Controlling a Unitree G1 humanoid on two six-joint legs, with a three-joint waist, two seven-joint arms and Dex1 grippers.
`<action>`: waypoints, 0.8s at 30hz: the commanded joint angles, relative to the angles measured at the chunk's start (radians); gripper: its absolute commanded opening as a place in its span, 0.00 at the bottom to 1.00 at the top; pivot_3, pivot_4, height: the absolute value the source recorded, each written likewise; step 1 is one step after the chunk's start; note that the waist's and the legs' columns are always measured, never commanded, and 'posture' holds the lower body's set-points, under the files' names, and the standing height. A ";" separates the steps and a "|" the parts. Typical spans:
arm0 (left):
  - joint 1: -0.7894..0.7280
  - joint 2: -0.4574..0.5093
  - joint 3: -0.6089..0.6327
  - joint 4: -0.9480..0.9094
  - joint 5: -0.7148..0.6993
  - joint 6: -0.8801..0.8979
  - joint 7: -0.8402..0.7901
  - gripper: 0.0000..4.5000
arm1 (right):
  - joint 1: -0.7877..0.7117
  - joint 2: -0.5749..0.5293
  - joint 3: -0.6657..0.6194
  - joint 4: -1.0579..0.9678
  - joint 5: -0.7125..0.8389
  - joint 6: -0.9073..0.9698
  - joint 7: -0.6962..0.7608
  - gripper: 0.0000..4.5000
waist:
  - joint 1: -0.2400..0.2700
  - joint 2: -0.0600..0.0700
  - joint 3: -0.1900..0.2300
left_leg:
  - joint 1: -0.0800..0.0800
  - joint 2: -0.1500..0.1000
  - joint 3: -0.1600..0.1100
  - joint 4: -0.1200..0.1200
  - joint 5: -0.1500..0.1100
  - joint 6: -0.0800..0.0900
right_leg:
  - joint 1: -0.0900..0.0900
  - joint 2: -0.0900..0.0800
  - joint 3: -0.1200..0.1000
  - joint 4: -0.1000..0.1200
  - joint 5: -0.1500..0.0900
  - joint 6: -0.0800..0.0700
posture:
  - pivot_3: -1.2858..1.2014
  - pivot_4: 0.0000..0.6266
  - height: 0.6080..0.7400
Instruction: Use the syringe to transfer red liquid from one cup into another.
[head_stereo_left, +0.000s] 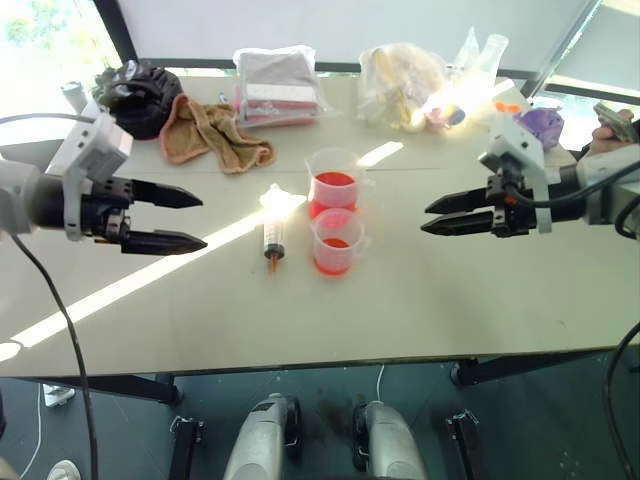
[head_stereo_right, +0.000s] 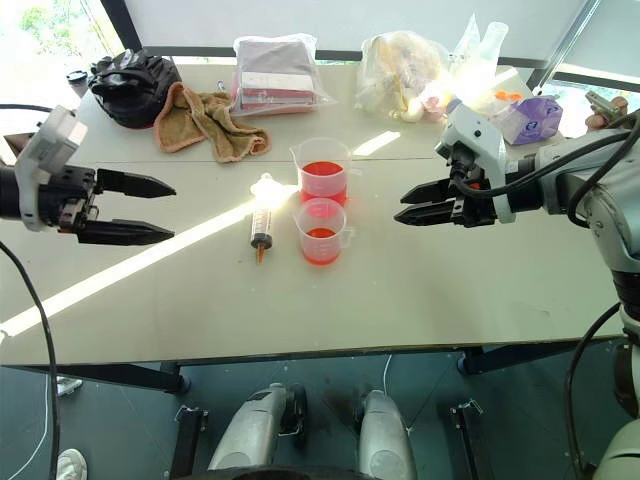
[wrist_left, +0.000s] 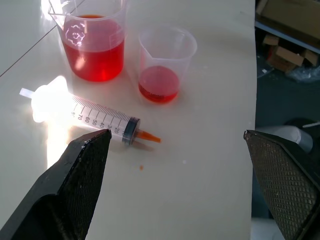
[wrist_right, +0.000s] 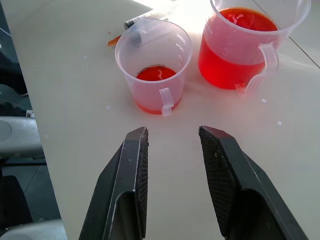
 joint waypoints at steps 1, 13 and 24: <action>-0.004 0.007 0.016 -0.011 -0.007 -0.004 -0.006 0.99 | -0.034 -0.004 -0.015 0.001 -0.014 -0.009 0.006 0.37 | 0.000 0.000 0.000 | 0.000 0.000 0.000 0.000 0.000 0.000 | 0.000 0.000 0.000 0.000 0.000 0.000 | 0.52 0.24 1.00; 0.006 -0.001 0.029 -0.038 -0.012 0.006 0.041 0.99 | -0.039 0.007 -0.009 0.011 -0.039 -0.016 0.015 0.37 | 0.000 0.000 0.000 | 0.000 0.000 0.000 0.000 0.000 0.000 | 0.000 0.000 0.000 0.000 0.000 0.000 | 0.52 0.24 1.00; -0.069 -0.053 0.013 -0.035 -0.035 0.104 0.127 0.99 | -0.040 0.022 -0.012 0.003 -0.056 -0.013 0.002 0.37 | 0.001 0.000 0.000 | 0.000 0.000 0.000 0.000 0.000 0.000 | 0.001 0.000 0.000 0.000 0.000 0.000 | 0.52 0.24 1.00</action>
